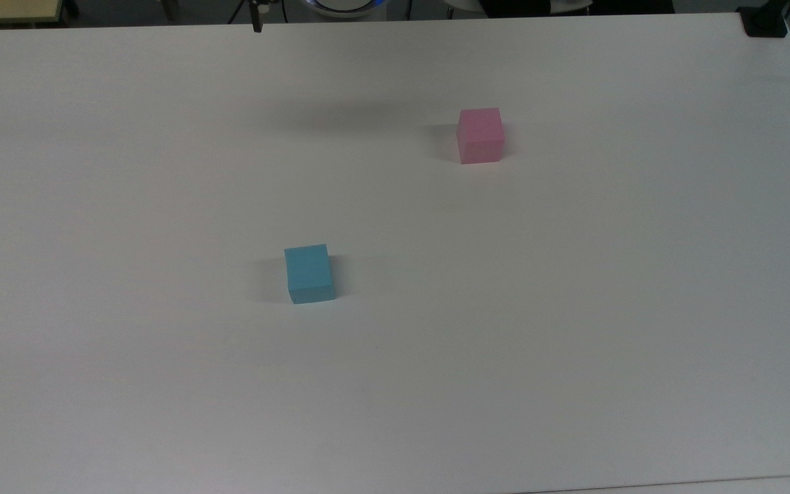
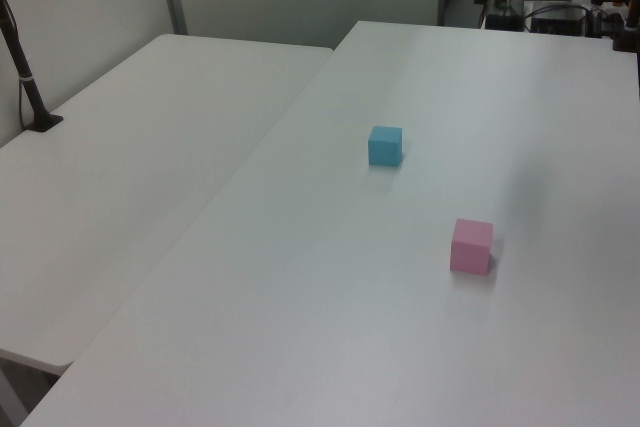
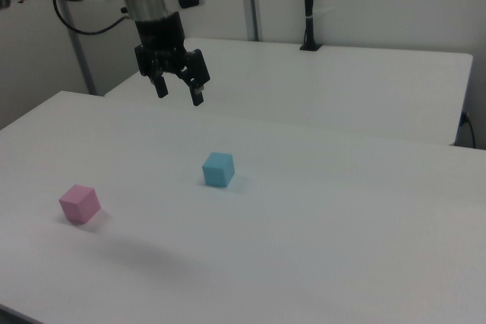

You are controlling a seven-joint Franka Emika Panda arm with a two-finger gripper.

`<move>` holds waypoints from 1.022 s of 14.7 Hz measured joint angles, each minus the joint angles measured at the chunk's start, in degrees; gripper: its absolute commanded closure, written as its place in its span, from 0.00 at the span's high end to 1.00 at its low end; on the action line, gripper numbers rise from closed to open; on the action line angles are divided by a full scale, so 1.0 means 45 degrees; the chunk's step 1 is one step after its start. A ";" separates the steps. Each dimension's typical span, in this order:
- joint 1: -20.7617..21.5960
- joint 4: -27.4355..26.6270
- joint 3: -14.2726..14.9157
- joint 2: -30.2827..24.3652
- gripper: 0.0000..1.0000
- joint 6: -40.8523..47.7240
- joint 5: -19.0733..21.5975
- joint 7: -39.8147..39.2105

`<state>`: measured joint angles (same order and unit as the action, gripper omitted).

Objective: Put blue cube on pink cube

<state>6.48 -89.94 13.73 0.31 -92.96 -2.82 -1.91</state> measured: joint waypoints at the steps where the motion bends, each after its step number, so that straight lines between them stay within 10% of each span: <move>1: 0.0000 0.0000 0.0000 -0.0050 1.00 0.0000 0.0000 0.0000; 15: 0.0061 0.0000 -0.0049 -0.0078 1.00 0.0166 0.0000 -0.0002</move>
<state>6.76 -89.94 13.51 -0.05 -92.21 -2.82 -1.92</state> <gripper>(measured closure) 0.000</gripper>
